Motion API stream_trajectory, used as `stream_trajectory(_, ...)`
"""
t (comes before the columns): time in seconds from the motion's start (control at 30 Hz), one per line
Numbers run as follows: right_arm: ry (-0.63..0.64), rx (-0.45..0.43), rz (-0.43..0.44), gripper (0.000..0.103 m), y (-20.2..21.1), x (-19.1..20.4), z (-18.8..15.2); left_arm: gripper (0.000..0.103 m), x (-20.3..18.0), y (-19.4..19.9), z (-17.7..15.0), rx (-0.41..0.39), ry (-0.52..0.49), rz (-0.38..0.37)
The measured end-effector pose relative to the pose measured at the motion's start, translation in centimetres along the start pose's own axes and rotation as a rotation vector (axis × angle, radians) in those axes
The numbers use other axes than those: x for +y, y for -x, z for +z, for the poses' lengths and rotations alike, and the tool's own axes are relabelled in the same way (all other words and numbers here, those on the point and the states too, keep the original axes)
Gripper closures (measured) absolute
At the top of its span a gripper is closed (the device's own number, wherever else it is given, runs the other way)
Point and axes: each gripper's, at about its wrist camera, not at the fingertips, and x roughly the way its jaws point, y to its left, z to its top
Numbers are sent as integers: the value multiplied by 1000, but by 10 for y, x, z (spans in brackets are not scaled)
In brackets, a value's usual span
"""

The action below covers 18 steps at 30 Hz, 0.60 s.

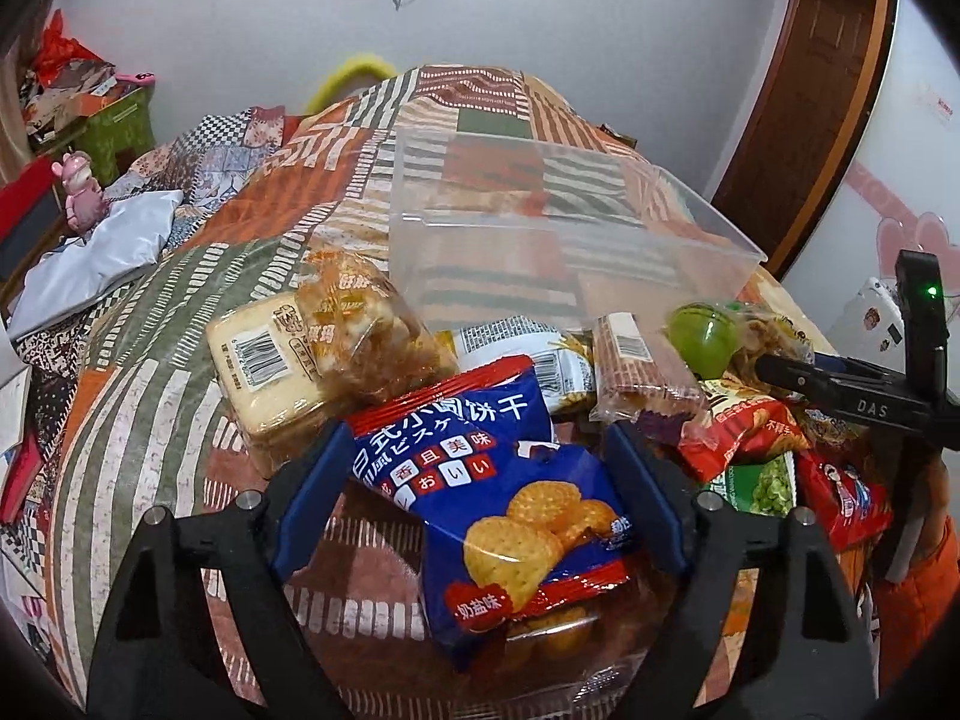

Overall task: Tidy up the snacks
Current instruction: 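Close the right tool on the clear round-biscuit bag while the left tool grasps the blue biscuit bag, then lift both bags into the clear plastic box and open both tools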

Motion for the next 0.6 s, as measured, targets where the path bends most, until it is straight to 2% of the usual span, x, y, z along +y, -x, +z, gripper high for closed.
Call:
stream_trajectory(0.03,-2,6,4,34,-1,0,0,18,-1,-1,0,3,-1,0)
stream_trajectory(0.23,-4,-4,4,40,1,1,-1,23,-3,-4,-3,7,-9,14)
stream_trajectory(0.3,-10,-13,5,42,2,0,-1,38,-5,-2,-5,-2,-20,31)
stream_trajectory(0.43,-8,-32,-5,50,7,1,-1,51,-7,10,-9,-36,-50,24)
stream_trajectory(0.5,-4,-45,-10,54,11,2,-1,61,-7,16,-10,-52,-61,28)
stream_trajectory(0.6,-7,-63,2,56,18,3,-1,70,-5,24,-11,-61,-57,32)
